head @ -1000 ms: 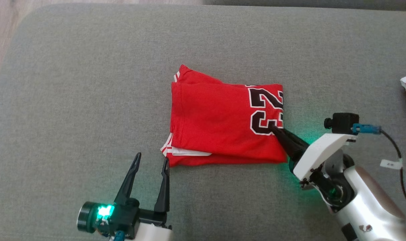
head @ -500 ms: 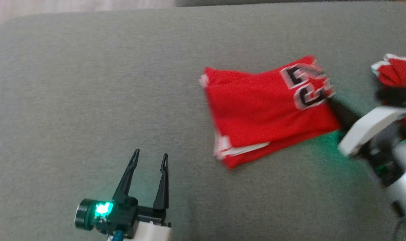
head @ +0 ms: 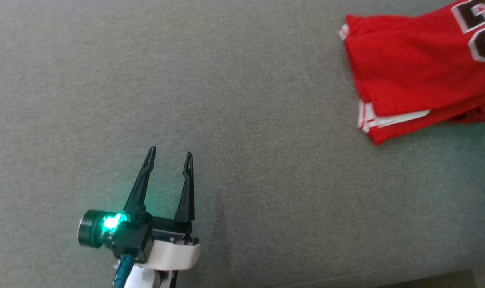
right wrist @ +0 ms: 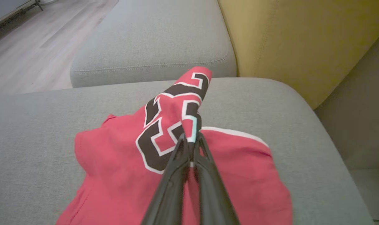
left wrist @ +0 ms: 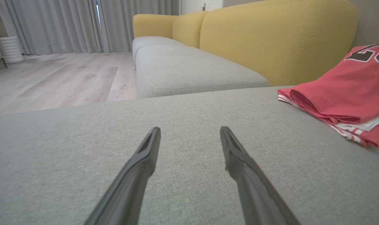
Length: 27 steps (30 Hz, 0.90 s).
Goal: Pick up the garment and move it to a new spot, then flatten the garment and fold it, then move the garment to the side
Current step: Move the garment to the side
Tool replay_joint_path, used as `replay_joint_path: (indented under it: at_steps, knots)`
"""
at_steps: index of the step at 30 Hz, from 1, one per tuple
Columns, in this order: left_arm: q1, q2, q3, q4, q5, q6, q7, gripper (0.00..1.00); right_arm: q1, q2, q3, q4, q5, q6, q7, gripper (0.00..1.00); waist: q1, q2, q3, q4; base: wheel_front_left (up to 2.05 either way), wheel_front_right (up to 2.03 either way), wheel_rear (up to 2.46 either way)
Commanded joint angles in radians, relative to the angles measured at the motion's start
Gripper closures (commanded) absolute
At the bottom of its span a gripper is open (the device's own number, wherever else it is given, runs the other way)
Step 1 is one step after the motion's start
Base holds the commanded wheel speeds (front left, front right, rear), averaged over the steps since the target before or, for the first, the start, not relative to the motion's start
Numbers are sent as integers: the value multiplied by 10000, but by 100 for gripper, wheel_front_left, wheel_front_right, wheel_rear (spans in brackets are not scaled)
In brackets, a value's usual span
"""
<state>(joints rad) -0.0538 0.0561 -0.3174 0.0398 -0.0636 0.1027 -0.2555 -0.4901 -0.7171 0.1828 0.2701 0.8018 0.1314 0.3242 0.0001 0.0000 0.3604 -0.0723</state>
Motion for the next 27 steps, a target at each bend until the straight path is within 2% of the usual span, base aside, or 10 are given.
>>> replay_joint_path:
  at_steps: [1, 7, 8, 9, 13, 14, 18, 27]
  knots:
    - [-262, -39, 389, -348, -37, -52, -63, 0, -145, -634, -432, -478, -96, -7, 140, 100, -1, 0, 266, -230, 0, 0, 0]
    - [-469, -42, 410, -271, -32, -256, -63, 0, 133, -849, -1797, -933, -645, -7, 748, 100, -1, 0, 389, -269, 0, 0, 0]
    - [-505, -43, 412, -253, -48, -285, -63, 0, 214, -791, -2008, -974, -821, -7, 840, 65, -1, 0, 373, -242, 0, 0, 0]
    - [-533, -44, 414, -235, -71, -309, -63, 0, 314, -689, -2191, -1022, -1024, -7, 905, 0, -1, 0, 338, -213, 0, 0, 0]
    - [-485, -50, 427, -87, -243, -293, -63, 0, 870, 73, -2581, -1249, -1982, -7, 1058, 0, -1, 0, -11, -113, 0, 0, 0]
    - [-485, -50, 427, -87, -243, -293, -63, 0, 870, 73, -2581, -1249, -1982, -7, 1058, 0, -1, 0, -11, -113, 0, 0, 0]
    - [-350, -54, 284, 40, -333, -332, -63, 0, 1579, 1204, -2582, -1541, -2677, -7, 816, 0, -1, 0, -583, 34, 0, 0, 0]
    - [348, -57, 176, 216, -600, -279, -63, 0, 3416, 3616, -1558, -1682, -3320, -7, -1452, 0, -1, 0, -2223, 580, 0, 0, 0]
